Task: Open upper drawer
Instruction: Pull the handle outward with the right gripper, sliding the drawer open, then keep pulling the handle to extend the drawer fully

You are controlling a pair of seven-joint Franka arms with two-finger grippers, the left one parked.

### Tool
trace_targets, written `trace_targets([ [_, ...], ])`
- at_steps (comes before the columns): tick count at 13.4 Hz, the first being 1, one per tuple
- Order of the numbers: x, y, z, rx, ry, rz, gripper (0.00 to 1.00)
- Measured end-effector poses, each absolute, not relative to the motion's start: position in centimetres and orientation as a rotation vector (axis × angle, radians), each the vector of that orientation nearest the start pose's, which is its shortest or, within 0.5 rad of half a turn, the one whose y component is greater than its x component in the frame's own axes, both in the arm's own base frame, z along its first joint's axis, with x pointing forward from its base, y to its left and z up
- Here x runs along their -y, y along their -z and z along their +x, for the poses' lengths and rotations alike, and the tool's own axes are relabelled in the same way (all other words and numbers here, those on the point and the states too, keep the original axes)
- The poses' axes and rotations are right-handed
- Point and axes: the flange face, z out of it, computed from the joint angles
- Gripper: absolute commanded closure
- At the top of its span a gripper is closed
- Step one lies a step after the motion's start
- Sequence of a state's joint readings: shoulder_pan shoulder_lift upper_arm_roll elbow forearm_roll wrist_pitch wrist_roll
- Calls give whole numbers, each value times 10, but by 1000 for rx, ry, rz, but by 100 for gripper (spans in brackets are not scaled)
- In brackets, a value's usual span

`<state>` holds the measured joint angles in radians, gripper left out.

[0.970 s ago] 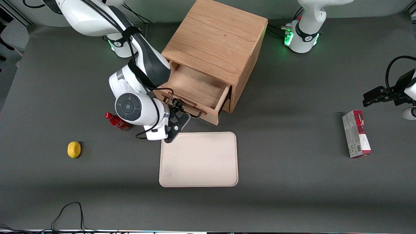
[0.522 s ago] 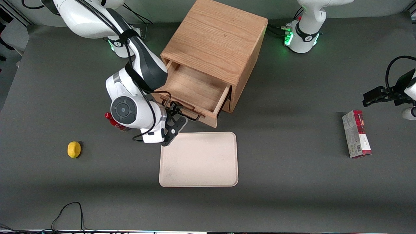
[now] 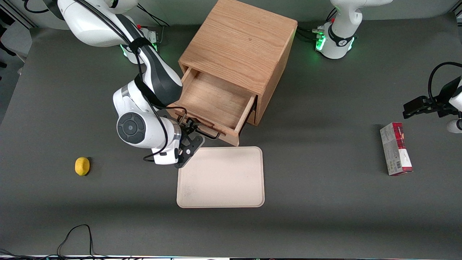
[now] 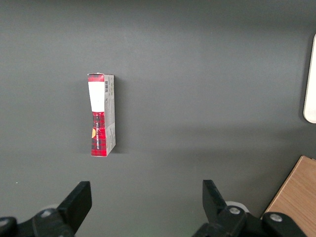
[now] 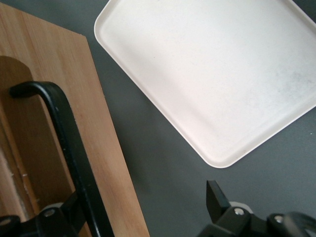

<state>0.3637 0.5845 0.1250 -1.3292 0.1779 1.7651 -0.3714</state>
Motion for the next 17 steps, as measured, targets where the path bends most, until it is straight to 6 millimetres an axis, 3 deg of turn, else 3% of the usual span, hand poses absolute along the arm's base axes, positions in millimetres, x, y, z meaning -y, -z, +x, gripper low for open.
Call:
trace_targets([
  [8,-312,-386,643,1080,-196,-2686,0],
  [17,-308,-378,660,1056,-144,-2693,0],
])
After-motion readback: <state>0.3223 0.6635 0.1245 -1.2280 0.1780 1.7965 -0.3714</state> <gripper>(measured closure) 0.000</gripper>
